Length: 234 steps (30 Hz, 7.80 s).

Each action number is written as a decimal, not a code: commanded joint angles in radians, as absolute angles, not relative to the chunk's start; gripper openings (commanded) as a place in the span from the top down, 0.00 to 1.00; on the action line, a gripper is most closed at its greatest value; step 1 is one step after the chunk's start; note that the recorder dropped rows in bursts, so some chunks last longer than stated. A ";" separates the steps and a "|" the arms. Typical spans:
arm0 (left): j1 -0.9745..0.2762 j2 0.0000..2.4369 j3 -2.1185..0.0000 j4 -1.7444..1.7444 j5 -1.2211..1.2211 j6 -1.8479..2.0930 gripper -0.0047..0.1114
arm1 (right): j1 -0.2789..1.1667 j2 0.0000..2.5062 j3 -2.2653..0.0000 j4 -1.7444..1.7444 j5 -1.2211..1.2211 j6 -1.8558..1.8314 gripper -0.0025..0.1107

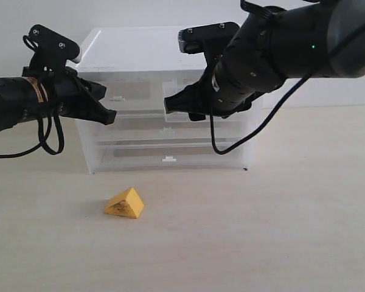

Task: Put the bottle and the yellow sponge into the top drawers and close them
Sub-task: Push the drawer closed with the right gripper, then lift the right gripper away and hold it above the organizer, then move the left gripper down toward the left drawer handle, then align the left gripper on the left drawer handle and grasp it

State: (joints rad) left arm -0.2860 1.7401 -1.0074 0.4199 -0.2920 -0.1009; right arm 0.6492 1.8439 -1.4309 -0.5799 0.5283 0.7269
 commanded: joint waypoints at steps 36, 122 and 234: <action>-0.284 1.729 -1.014 0.408 -0.279 -0.120 0.93 | 0.558 1.766 -1.536 -0.170 0.789 0.254 0.98; -0.254 1.951 -0.733 0.229 -1.221 -1.523 0.91 | 0.558 1.859 -1.538 0.225 0.517 -0.132 0.98; -0.290 1.946 -0.721 0.225 -1.221 -1.591 0.67 | 0.533 1.927 -1.538 0.039 0.292 0.038 0.98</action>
State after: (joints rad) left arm -0.2872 1.9507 -0.7294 0.2226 -1.2119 -1.5951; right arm 0.5488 1.9324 -1.5341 0.0524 0.3237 0.0454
